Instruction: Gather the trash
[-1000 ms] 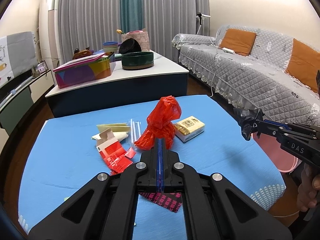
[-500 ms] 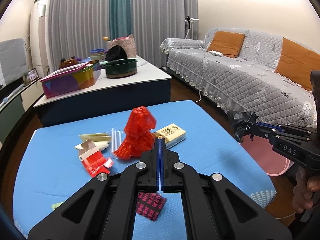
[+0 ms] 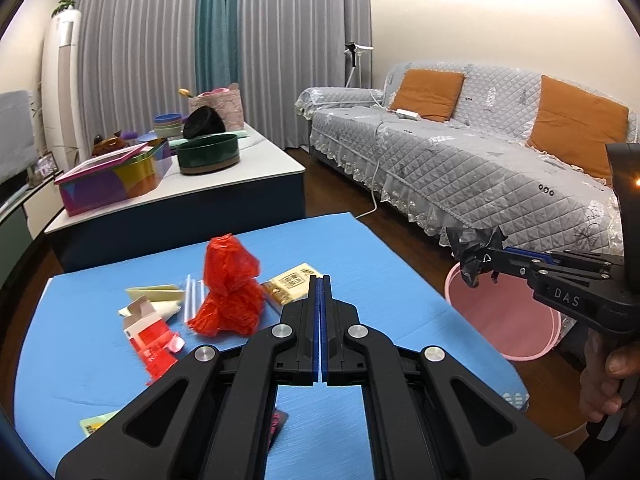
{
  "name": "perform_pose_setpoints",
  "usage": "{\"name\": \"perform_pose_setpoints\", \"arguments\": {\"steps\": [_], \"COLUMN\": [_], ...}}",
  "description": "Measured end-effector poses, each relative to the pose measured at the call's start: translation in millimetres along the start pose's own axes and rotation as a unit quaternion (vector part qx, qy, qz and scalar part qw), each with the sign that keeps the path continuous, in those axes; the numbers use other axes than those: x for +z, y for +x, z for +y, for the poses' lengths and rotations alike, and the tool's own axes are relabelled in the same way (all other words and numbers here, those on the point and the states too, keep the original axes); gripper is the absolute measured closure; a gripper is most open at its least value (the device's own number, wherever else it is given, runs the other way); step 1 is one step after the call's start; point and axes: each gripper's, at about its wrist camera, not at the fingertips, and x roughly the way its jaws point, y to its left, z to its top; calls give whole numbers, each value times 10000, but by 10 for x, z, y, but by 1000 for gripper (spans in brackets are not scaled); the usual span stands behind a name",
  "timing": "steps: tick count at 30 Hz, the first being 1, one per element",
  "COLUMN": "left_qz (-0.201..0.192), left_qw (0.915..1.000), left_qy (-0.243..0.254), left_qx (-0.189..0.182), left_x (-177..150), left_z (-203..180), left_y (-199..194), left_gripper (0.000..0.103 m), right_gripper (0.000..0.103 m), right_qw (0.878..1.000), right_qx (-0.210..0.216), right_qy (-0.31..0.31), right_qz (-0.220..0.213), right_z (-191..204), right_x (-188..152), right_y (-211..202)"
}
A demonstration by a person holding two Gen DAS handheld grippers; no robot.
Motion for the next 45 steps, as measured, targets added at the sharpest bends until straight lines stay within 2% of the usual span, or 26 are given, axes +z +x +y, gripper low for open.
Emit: {"name": "perform_pose_setpoints", "arguments": {"steps": [3, 6, 8, 10, 11, 12, 13, 14, 18, 21, 23, 25, 27, 29, 30, 32, 33, 41, 44, 45], "left_qz": [-71, 49, 193, 316, 383, 457, 498, 552, 1053, 1346, 1452, 1490, 1554, 1614, 1640, 1638, 1623, 1173, 1304, 1464], "left_qw": [10000, 9999, 9995, 9976, 9965, 9949, 9933, 9902, 9718, 9602, 9576, 9577, 9576, 9561, 9555, 9550, 9550, 9583, 9594, 9596], "left_qy": [42, 121, 214, 264, 230, 139, 49, -101, -465, -382, -339, -299, -227, -194, -209, -251, -255, -287, -272, -252], "left_qx": [-38, -55, 157, 549, 701, 890, 1040, 1278, 2059, 2419, 2465, 2445, 2416, 2439, 2443, 2458, 2468, 2589, 2487, 2389], "left_x": [19, 10, -36, -93, -106, -119, -128, -148, -274, -361, -391, -400, -398, -397, -397, -414, -404, -254, -270, -305], "left_z": [-75, -149, -189, -160, -109, -21, 57, 184, 629, 807, 870, 892, 893, 900, 919, 925, 934, 904, 908, 906], "left_y": [-10, 49, 119, 179, 205, 234, 249, 273, 481, 675, 775, 841, 915, 950, 957, 933, 914, 697, 711, 765], "left_gripper": [103, 103, 102, 99, 82, 71, 45, 37, 37, 37, 37, 40, 56, 80, 82, 99, 102, 103, 103, 101], "right_gripper": [90, 90, 90, 90, 90, 90, 90, 90, 90, 90, 90, 90, 90, 90, 90, 90, 90, 90, 90, 90], "right_qw": [10000, 9999, 9998, 9998, 9998, 9997, 9997, 9996, 9997, 9997, 9997, 9997, 9997, 9997, 9997, 9997, 9997, 9997, 9996, 9996], "right_qx": [-43, -74, -76, -74, -75, -72, -58, -29, 75, 150, 178, 195, 201, 198, 197, 200, 205, 238, 251, 255], "right_qy": [44, 117, 182, 197, 207, 219, 241, 268, 243, 185, 149, 138, 139, 128, 119, 124, 128, 86, 75, 73], "right_qz": [-24, -26, -25, -24, -16, -2, 24, 50, 31, 1, 2, 33, 69, 85, 92, 93, 93, 65, 64, 63], "right_z": [-65, -150, -208, -234, -247, -247, -248, -244, -159, -88, -54, -38, -30, -23, -24, -23, -25, 23, 37, 40], "right_x": [5, 3, 10, 17, 18, 16, 16, 21, 65, 91, 98, 97, 93, 91, 91, 93, 95, 101, 98, 95], "right_y": [-33, -56, -69, -70, -65, -58, -44, -29, -2, 7, 25, 61, 95, 116, 126, 133, 135, 120, 99, 88]}}
